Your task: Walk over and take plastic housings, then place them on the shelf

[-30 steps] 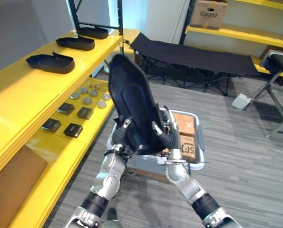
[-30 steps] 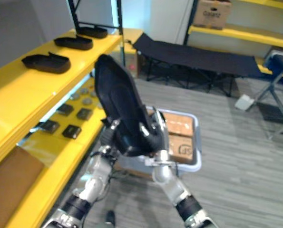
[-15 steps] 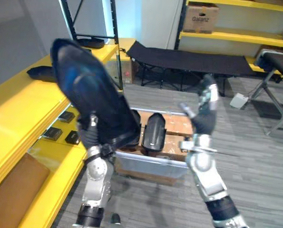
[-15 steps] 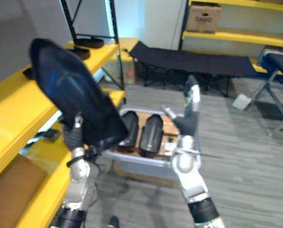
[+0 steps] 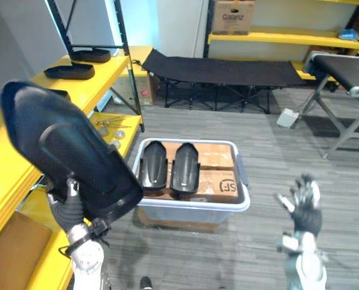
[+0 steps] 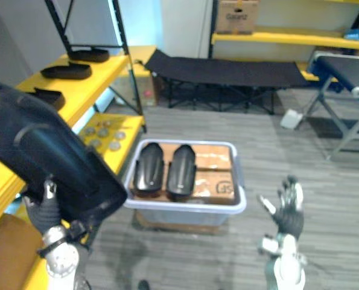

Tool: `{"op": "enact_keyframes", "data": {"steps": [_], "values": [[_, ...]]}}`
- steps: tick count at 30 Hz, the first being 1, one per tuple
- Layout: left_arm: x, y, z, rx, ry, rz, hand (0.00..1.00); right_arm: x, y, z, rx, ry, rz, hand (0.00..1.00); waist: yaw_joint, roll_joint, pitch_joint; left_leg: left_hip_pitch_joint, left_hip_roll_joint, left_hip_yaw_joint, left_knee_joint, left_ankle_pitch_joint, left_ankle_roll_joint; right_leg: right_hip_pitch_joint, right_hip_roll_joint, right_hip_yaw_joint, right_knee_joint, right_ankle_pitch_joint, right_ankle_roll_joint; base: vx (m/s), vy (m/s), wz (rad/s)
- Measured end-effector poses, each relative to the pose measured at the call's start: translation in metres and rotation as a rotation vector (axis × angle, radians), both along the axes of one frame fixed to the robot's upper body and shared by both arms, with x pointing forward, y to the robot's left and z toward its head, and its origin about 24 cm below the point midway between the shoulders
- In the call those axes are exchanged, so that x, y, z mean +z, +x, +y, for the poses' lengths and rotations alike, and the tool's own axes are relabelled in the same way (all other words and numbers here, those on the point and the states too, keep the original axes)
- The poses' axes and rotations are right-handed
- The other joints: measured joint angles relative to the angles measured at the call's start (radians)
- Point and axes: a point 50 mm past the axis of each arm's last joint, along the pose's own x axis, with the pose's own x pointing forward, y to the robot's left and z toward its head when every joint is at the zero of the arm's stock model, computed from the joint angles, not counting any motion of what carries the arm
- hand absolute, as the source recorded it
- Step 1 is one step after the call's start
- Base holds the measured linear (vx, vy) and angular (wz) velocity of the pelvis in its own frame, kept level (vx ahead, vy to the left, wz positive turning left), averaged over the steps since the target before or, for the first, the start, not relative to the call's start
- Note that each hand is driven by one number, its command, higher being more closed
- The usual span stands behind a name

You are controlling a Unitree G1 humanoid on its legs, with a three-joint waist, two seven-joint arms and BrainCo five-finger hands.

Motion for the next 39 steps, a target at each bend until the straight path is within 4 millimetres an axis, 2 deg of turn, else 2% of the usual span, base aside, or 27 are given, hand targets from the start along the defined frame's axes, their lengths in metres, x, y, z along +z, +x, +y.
{"op": "enact_keyframes", "data": {"steps": [2,5,9,12,15,16,19,20,22,23,25,28,31,32,33,34,36,37,38,39], "values": [[0.002,0.0,-0.001,-0.02,0.014,-0.016,1.0,-0.004,-0.004,-0.007,-0.037,-0.006,0.012,0.0,-0.001,0.003,-0.002,0.001,0.0,0.0,0.0,0.0,0.0,0.0,0.0,0.001,0.002,0.0,0.0,0.0,0.0,0.0],[0.009,0.001,-0.001,-0.026,0.027,-0.048,1.0,0.0,0.0,-0.009,-0.042,-0.011,-0.023,0.0,-0.003,0.005,-0.003,0.006,0.0,0.002,0.0,-0.003,0.003,0.0,-0.001,0.003,0.009,-0.004,0.003,-0.03,0.006,0.0],[0.018,0.0,0.003,-0.013,0.058,-0.078,1.0,0.003,0.02,-0.001,-0.002,0.004,-0.071,0.0,0.0,0.005,-0.003,0.001,-0.003,-0.014,-0.001,-0.005,0.0,0.0,-0.004,-0.004,0.009,-0.006,0.004,-0.04,0.013,0.07],[0.025,0.0,0.007,0.018,0.076,-0.099,1.0,0.007,0.037,0.011,0.06,0.016,-0.103,0.0,0.026,0.01,-0.004,-0.005,-0.009,-0.028,-0.001,-0.002,0.004,0.003,-0.009,-0.017,0.01,-0.007,0.004,-0.01,0.01,0.2],[0.033,0.002,0.011,0.035,0.098,-0.118,1.0,0.015,0.052,0.016,0.102,0.015,-0.144,0.0,0.035,0.015,-0.004,-0.039,-0.034,-0.1,-0.001,0.009,0.019,0.013,-0.024,-0.084,0.021,-0.02,0.013,0.01,0.021,0.65],[0.037,0.001,0.016,0.054,0.147,-0.109,1.0,0.021,0.063,0.019,0.123,0.013,-0.174,0.0,0.053,0.019,-0.002,-0.059,-0.046,-0.135,0.0,0.015,0.025,0.01,-0.033,-0.112,0.048,-0.034,0.018,0.04,0.032,0.79],[0.04,-0.001,0.026,0.087,0.181,-0.103,1.0,0.03,0.079,0.029,0.166,0.014,-0.221,0.0,0.073,0.022,0.004,-0.091,-0.064,-0.211,0.0,0.026,0.032,-0.002,-0.034,-0.113,0.108,-0.09,0.018,0.04,-0.015,0.91],[0.041,-0.001,0.027,0.091,0.185,-0.109,1.0,0.031,0.082,0.034,0.179,0.02,-0.228,0.0,0.076,0.018,0.007,-0.113,-0.081,-0.288,0.0,0.036,0.038,-0.001,-0.014,-0.083,0.146,-0.142,0.009,0.03,-0.085,1.39],[0.042,0.0,0.027,0.083,0.187,-0.11,1.0,0.031,0.082,0.037,0.18,0.024,-0.225,0.0,0.079,0.008,0.014,-0.133,-0.109,-0.38,-0.001,0.05,0.039,0.003,0.009,-0.057,0.189,-0.209,-0.006,0.02,-0.138,1.67],[0.041,-0.003,0.03,0.083,0.185,-0.107,1.0,0.033,0.085,0.039,0.181,0.026,-0.23,0.0,0.095,-0.001,0.02,-0.14,-0.12,-0.419,0.0,0.059,0.042,0.008,0.01,-0.075,0.214,-0.229,-0.011,0.04,-0.133,1.3],[0.04,-0.005,0.033,0.087,0.155,-0.113,1.0,0.039,0.094,0.045,0.208,0.028,-0.255,0.0,0.131,-0.007,0.032,-0.141,-0.125,-0.461,0.003,0.073,0.025,0.034,0.016,-0.115,0.225,-0.231,-0.008,0.08,-0.131,0.73],[0.036,-0.013,0.033,0.1,0.148,-0.093,1.0,0.053,0.115,0.06,0.277,0.032,-0.312,0.0,0.153,-0.018,0.041,-0.136,-0.131,-0.514,0.006,0.083,0.015,0.069,0.031,-0.122,0.221,-0.241,-0.023,0.04,-0.09,0.62],[0.032,-0.019,0.032,0.092,0.14,-0.069,1.0,0.06,0.127,0.064,0.307,0.014,-0.334,0.0,0.176,-0.023,0.059,-0.137,-0.139,-0.551,0.006,0.088,0.01,0.097,0.038,-0.165,0.224,-0.268,-0.022,-0.03,-0.083,0.43],[0.03,-0.02,0.031,0.089,0.135,-0.063,1.0,0.06,0.127,0.064,0.308,0.005,-0.328,0.0,0.178,-0.019,0.065,-0.138,-0.139,-0.549,0.005,0.08,0.025,0.105,0.041,-0.177,0.225,-0.269,-0.022,-0.07,-0.062,0.75],[0.028,-0.021,0.03,0.066,0.128,-0.057,1.0,0.057,0.124,0.062,0.305,-0.012,-0.308,0.0,0.173,-0.004,0.09,-0.145,-0.128,-0.466,0.01,0.062,0.063,0.136,0.044,-0.23,0.216,-0.27,-0.021,-0.09,-0.052,1.3],[0.029,-0.018,0.028,0.016,0.128,-0.069,1.0,0.054,0.121,0.054,0.286,-0.037,-0.29,0.0,0.145,-0.011,0.107,-0.175,-0.109,-0.342,0.057,0.039,0.097,0.175,0.049,-0.306,0.204,-0.266,-0.016,-0.1,-0.048,1.59],[0.03,-0.015,0.022,-0.059,0.145,-0.077,1.0,0.051,0.112,0.037,0.251,-0.094,-0.254,0.0,0.134,0.009,0.123,-0.218,-0.08,-0.192,0.118,0.009,0.134,0.203,0.051,-0.389,0.203,-0.27,-0.01,-0.09,0.0,1.52],[0.029,-0.014,0.019,-0.092,0.154,-0.081,1.0,0.05,0.107,0.028,0.23,-0.122,-0.238,0.0,0.135,0.024,0.132,-0.234,-0.071,-0.123,0.134,-0.021,0.132,0.213,0.045,-0.421,0.192,-0.28,-0.013,-0.06,0.047,1.12],[0.03,-0.014,0.018,-0.101,0.16,-0.086,1.0,0.049,0.105,0.025,0.218,-0.125,-0.232,0.0,0.135,0.026,0.133,-0.242,-0.068,-0.087,0.137,-0.034,0.124,0.214,0.031,-0.434,0.186,-0.287,-0.017,-0.03,0.107,0.74],[0.031,-0.015,0.019,-0.102,0.174,-0.098,1.0,0.048,0.104,0.023,0.202,-0.122,-0.231,0.0,0.136,0.023,0.142,-0.248,-0.061,-0.058,0.169,-0.028,0.143,0.212,0.012,-0.436,0.198,-0.301,-0.013,0.0,0.093,0.29]]}}
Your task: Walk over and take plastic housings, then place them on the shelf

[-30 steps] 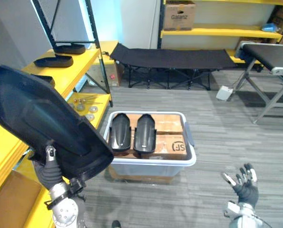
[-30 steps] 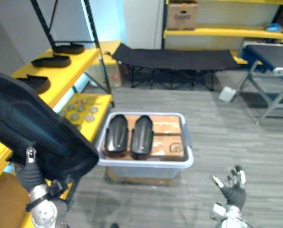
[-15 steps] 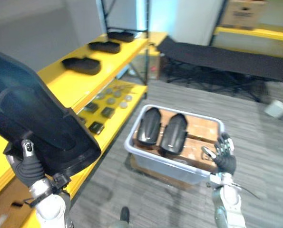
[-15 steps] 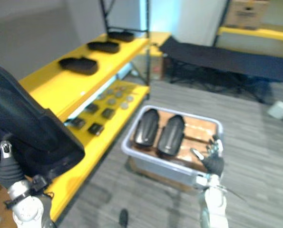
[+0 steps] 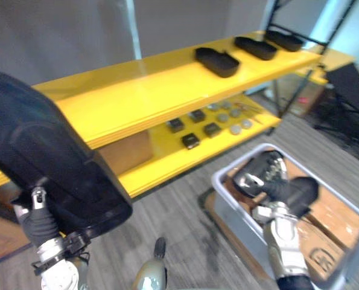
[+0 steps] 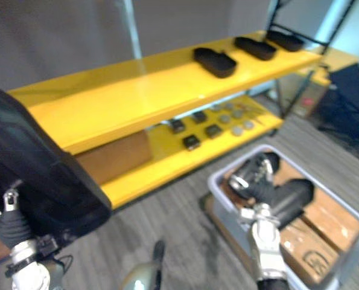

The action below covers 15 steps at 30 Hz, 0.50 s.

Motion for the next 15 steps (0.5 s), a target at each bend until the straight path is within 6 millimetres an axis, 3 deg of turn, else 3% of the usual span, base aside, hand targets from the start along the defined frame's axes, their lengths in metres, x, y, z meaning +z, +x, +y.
{"op": "enact_keyframes", "data": {"steps": [1,2,7,9,12,14,15], "values": [[0.001,-0.001,0.0,0.0,0.004,-0.004,1.0,0.001,0.0,0.0,0.001,0.0,-0.007,0.0,0.0,0.026,-0.006,0.014,0.009,0.027,0.018,0.019,-0.004,0.001,0.002,0.024,0.016,-0.01,0.008,0.02,0.088,0.05],[0.001,-0.001,0.001,-0.006,0.01,-0.002,1.0,0.0,-0.001,0.0,0.008,-0.001,-0.005,0.0,-0.004,0.034,-0.008,0.03,0.015,0.044,0.014,0.079,-0.013,0.003,-0.004,0.054,0.041,-0.02,0.022,0.03,0.034,-0.16],[0.004,0.006,-0.006,-0.059,0.016,-0.013,1.0,0.002,0.001,0.005,0.033,0.029,-0.036,0.0,-0.006,-0.005,0.011,0.032,-0.006,0.09,0.034,0.072,0.005,-0.026,-0.048,0.116,0.073,-0.013,0.038,0.03,0.059,-0.19],[0.006,0.01,-0.008,-0.081,0.026,-0.021,1.0,0.002,0.001,0.005,0.029,0.035,-0.04,0.0,-0.015,-0.007,0.014,0.015,-0.006,0.089,0.046,0.07,0.007,-0.049,-0.051,0.134,0.102,-0.023,0.029,-0.02,0.04,0.03],[0.009,0.015,-0.011,-0.09,0.02,-0.047,1.0,0.008,0.005,0.007,0.026,0.035,-0.076,0.0,-0.024,0.001,0.049,-0.024,-0.01,0.085,0.109,0.025,0.012,-0.076,-0.082,0.131,0.17,-0.071,0.04,-0.05,0.068,0.13],[0.01,0.016,-0.011,-0.088,0.027,-0.05,1.0,0.01,0.007,0.008,0.011,0.051,-0.095,0.0,-0.021,-0.015,0.07,-0.044,-0.017,0.092,0.172,-0.018,0.02,-0.072,-0.116,0.125,0.193,-0.097,0.048,0.02,0.122,0.1],[0.011,0.016,-0.011,-0.088,0.033,-0.058,1.0,0.012,0.007,0.008,-0.005,0.063,-0.108,0.0,-0.01,-0.022,0.073,-0.078,-0.011,0.102,0.296,-0.083,0.063,-0.071,-0.141,0.125,0.222,-0.116,0.058,0.14,0.162,-0.01]]}}
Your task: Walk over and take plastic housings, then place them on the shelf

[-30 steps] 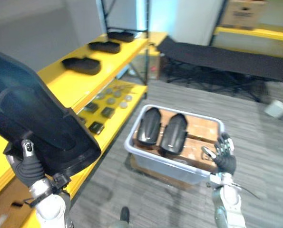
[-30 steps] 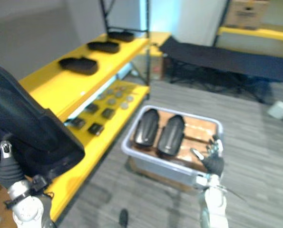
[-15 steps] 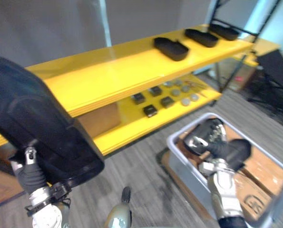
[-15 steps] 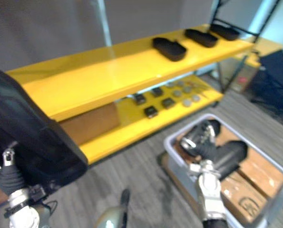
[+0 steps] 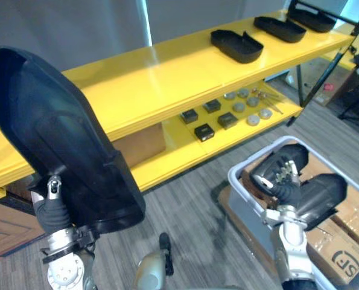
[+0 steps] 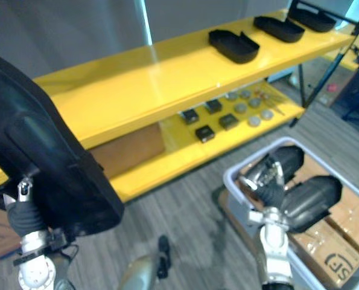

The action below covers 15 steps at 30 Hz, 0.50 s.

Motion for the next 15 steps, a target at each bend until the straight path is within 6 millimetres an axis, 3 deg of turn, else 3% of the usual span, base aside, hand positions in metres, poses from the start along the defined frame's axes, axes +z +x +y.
{"op": "enact_keyframes", "data": {"steps": [1,2,3,4,5,6,9,12,13,15], "values": [[0.002,0.001,0.002,0.001,0.011,-0.009,1.0,-0.001,-0.001,0.001,-0.018,0.018,-0.001,0.0,0.013,-0.007,0.0,-0.023,0.001,0.018,0.13,-0.09,0.014,0.02,-0.021,-0.011,0.014,-0.015,0.012,0.19,0.169,-0.02],[0.003,0.001,0.002,0.001,0.019,-0.009,1.0,-0.003,-0.002,0.001,-0.026,0.027,0.004,0.0,0.013,-0.013,-0.002,-0.018,-0.004,0.033,0.179,-0.135,0.016,0.036,-0.034,-0.019,0.025,-0.02,0.005,0.28,0.195,0.2],[0.005,0.005,0.003,-0.006,0.037,-0.015,1.0,-0.004,-0.005,0.001,-0.038,0.023,0.005,0.0,0.005,-0.009,-0.006,-0.005,-0.024,0.031,0.204,-0.22,0.0,0.016,-0.064,0.018,0.173,-0.013,-0.059,0.31,0.21,0.57],[0.008,0.012,0.002,-0.028,0.054,-0.02,1.0,-0.006,-0.008,0.0,-0.043,0.015,0.016,0.0,-0.005,-0.034,-0.006,0.006,-0.056,0.01,0.187,-0.236,0.009,-0.072,-0.12,0.098,0.349,0.059,-0.162,0.32,0.205,0.68],[0.01,0.013,0.002,-0.032,0.068,-0.021,1.0,-0.006,-0.008,0.001,-0.04,0.014,0.015,0.0,-0.013,-0.041,-0.005,0.021,-0.07,0.001,0.166,-0.237,0.011,-0.118,-0.136,0.138,0.424,0.136,-0.206,0.31,0.204,0.63],[0.012,0.014,0.003,-0.03,0.109,-0.012,1.0,-0.005,-0.007,0.002,-0.037,0.011,0.011,0.0,-0.019,-0.05,-0.009,0.052,-0.081,-0.016,0.116,-0.238,0.013,-0.187,-0.133,0.221,0.524,0.234,-0.195,0.36,0.167,0.35],[0.013,0.017,0.004,-0.028,0.118,-0.003,1.0,0.004,-0.006,0.004,-0.027,-0.024,-0.032,0.0,-0.026,-0.048,-0.01,0.163,-0.085,-0.055,0.005,-0.217,0.011,-0.299,-0.054,0.288,0.557,0.145,-0.133,0.41,0.155,0.24],[0.019,0.024,0.002,-0.04,0.113,-0.028,1.0,0.018,-0.008,0.0,-0.027,-0.047,-0.095,0.0,-0.039,-0.036,-0.017,0.247,-0.085,-0.094,-0.065,-0.211,0.002,-0.366,0.039,0.286,0.344,0.111,-0.116,0.36,0.077,0.4],[0.024,0.03,-0.002,-0.059,0.11,-0.053,1.0,0.024,-0.01,-0.006,-0.044,-0.06,-0.128,0.0,-0.051,-0.036,-0.028,0.26,-0.088,-0.128,-0.082,-0.212,0.0,-0.412,0.084,0.337,0.183,0.119,-0.102,0.39,0.032,0.7],[0.027,0.037,-0.009,-0.09,0.104,-0.075,1.0,0.026,-0.013,-0.014,-0.075,-0.067,-0.136,0.0,-0.066,-0.032,-0.032,0.271,-0.095,-0.181,-0.091,-0.217,-0.009,-0.455,0.115,0.422,0.065,0.141,-0.077,0.31,-0.045,1.0]]}}
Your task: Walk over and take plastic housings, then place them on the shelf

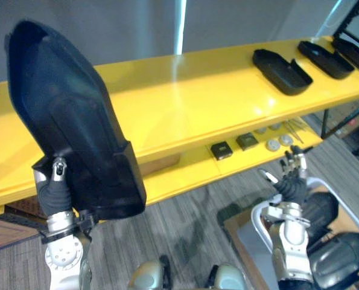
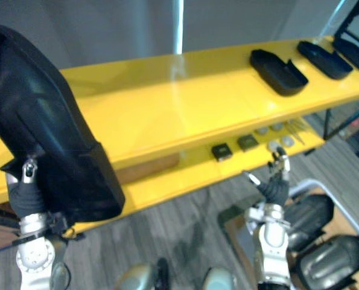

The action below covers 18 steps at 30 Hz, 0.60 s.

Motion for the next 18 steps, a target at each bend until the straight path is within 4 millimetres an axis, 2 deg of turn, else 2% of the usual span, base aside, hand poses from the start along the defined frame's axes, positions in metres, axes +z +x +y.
{"op": "enact_keyframes", "data": {"steps": [1,3,4,5,6,7,8,10,13,16,18], "values": [[-0.001,0.005,-0.006,-0.027,-0.007,0.003,1.0,-0.002,-0.003,-0.003,-0.015,0.002,0.01,0.0,-0.023,0.002,-0.001,0.018,-0.007,-0.061,0.001,-0.008,-0.013,-0.016,0.018,0.091,-0.063,0.035,0.018,0.32,-0.126,1.2],[-0.006,0.006,-0.01,-0.046,-0.014,0.026,1.0,-0.004,-0.006,-0.003,-0.032,0.004,0.019,0.0,-0.034,0.001,-0.005,0.043,-0.006,-0.108,0.007,-0.024,-0.042,-0.015,0.03,0.147,-0.098,0.088,0.013,0.36,-0.23,1.1],[-0.01,0.004,-0.013,-0.057,-0.015,0.042,1.0,-0.001,-0.01,-0.002,-0.05,-0.006,0.008,0.0,-0.034,-0.011,-0.018,0.052,-0.005,-0.127,0.027,-0.05,-0.08,-0.006,0.031,0.163,-0.126,0.189,-0.007,0.39,-0.352,1.22],[-0.014,0.001,-0.014,-0.061,-0.023,0.062,1.0,0.01,-0.012,-0.001,-0.097,-0.053,-0.028,0.0,-0.033,-0.02,-0.04,0.054,0.008,-0.125,0.077,-0.105,-0.113,0.031,0.029,0.151,-0.149,0.273,0.014,0.33,-0.324,0.91],[-0.017,0.0,-0.016,-0.062,-0.039,0.072,1.0,0.016,-0.011,-0.001,-0.118,-0.076,-0.048,0.0,-0.021,0.001,-0.051,0.052,0.033,-0.125,0.094,-0.128,-0.118,0.05,0.05,0.145,-0.166,0.259,0.022,0.32,-0.313,0.39],[-0.021,-0.003,-0.018,-0.06,-0.055,0.084,1.0,0.022,-0.008,-0.002,-0.148,-0.095,-0.075,0.0,0.001,0.024,-0.064,0.052,0.067,-0.124,0.109,-0.14,-0.136,0.068,0.078,0.127,-0.196,0.253,0.013,0.24,-0.228,-0.11],[-0.022,-0.004,-0.018,-0.058,-0.061,0.089,1.0,0.028,-0.006,-0.003,-0.166,-0.105,-0.097,0.0,0.005,0.035,-0.072,0.052,0.083,-0.122,0.107,-0.141,-0.138,0.079,0.092,0.122,-0.215,0.251,0.009,0.25,-0.254,0.07],[-0.019,0.0,-0.023,-0.087,-0.064,0.069,1.0,0.043,-0.005,-0.018,-0.295,-0.121,-0.162,0.0,-0.006,0.065,-0.09,0.049,0.118,-0.095,0.048,-0.122,-0.177,0.096,0.104,0.072,-0.262,0.246,0.0,0.17,-0.207,0.48],[-0.009,0.007,-0.026,-0.122,-0.047,0.024,1.0,0.046,-0.02,-0.047,-0.482,-0.131,-0.164,0.0,-0.018,0.076,-0.097,0.058,0.121,-0.041,-0.047,-0.068,-0.164,0.098,0.096,0.048,-0.296,0.249,-0.004,0.06,-0.093,0.37],[-0.007,0.006,-0.026,-0.118,-0.044,0.017,1.0,0.049,-0.032,-0.059,-0.559,-0.145,-0.169,0.0,-0.041,0.077,-0.097,0.083,0.116,-0.011,-0.086,-0.051,-0.159,0.11,0.097,0.056,-0.331,0.265,-0.008,0.04,0.007,-0.15],[-0.007,0.006,-0.026,-0.121,-0.043,0.016,1.0,0.052,-0.04,-0.061,-0.568,-0.151,-0.182,0.0,-0.054,0.078,-0.098,0.097,0.115,0.011,-0.089,-0.051,-0.159,0.124,0.098,0.067,-0.351,0.273,-0.004,0.03,0.036,-0.27]]}}
